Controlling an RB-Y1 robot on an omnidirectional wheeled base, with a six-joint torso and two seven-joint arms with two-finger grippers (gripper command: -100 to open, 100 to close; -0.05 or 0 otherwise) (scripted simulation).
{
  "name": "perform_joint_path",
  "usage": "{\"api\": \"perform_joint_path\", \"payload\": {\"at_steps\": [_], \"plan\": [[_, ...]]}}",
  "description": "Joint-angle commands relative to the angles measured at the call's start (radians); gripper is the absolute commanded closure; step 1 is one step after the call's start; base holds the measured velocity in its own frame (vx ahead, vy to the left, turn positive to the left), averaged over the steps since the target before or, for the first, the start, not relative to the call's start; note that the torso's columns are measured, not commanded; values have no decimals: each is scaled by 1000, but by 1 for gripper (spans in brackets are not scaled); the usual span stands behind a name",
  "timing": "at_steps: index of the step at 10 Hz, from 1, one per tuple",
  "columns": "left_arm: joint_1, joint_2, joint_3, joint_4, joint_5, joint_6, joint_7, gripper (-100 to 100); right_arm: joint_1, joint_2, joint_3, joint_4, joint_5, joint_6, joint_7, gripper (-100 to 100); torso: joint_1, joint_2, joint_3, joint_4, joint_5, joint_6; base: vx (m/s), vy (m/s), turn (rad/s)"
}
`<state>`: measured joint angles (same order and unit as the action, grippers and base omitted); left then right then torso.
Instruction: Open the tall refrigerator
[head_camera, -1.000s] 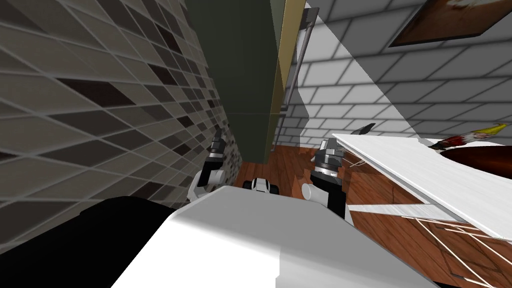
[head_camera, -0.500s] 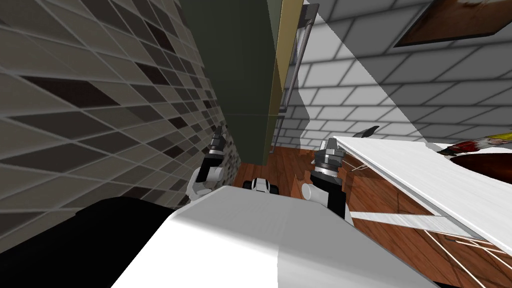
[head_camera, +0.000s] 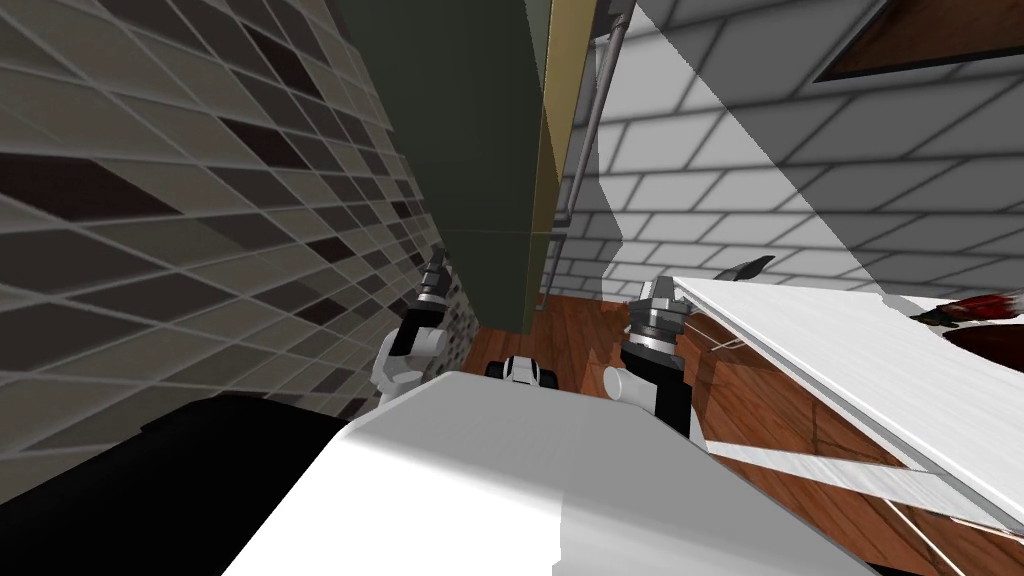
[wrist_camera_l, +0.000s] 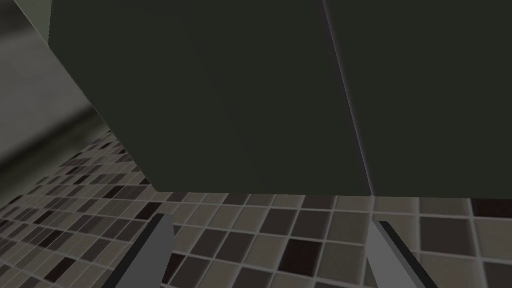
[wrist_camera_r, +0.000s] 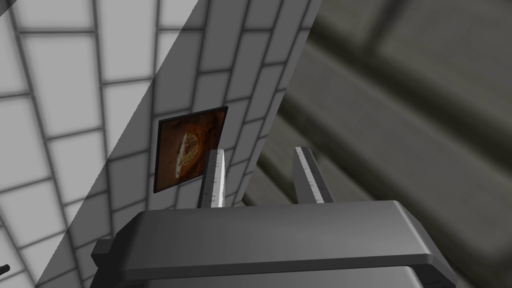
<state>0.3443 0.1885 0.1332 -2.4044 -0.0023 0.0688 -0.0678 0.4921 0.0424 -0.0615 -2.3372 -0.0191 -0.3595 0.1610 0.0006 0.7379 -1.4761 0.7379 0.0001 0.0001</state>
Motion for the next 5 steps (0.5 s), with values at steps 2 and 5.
{"api": "perform_joint_path", "payload": {"at_steps": [2, 5], "plan": [[-59, 12, 20, -10, 17, 103, 7, -100, 0, 0, 0, 0, 0, 0, 0, 0, 0, 1, 0, 0, 0, 0, 86, -92, 58], [-87, 16, 30, -14, 26, 185, 11, -100, 0, 0, 0, 0, 0, 0, 0, 0, -1, -1, -1, 0, 0, 0, 99, -86, 44]]}}
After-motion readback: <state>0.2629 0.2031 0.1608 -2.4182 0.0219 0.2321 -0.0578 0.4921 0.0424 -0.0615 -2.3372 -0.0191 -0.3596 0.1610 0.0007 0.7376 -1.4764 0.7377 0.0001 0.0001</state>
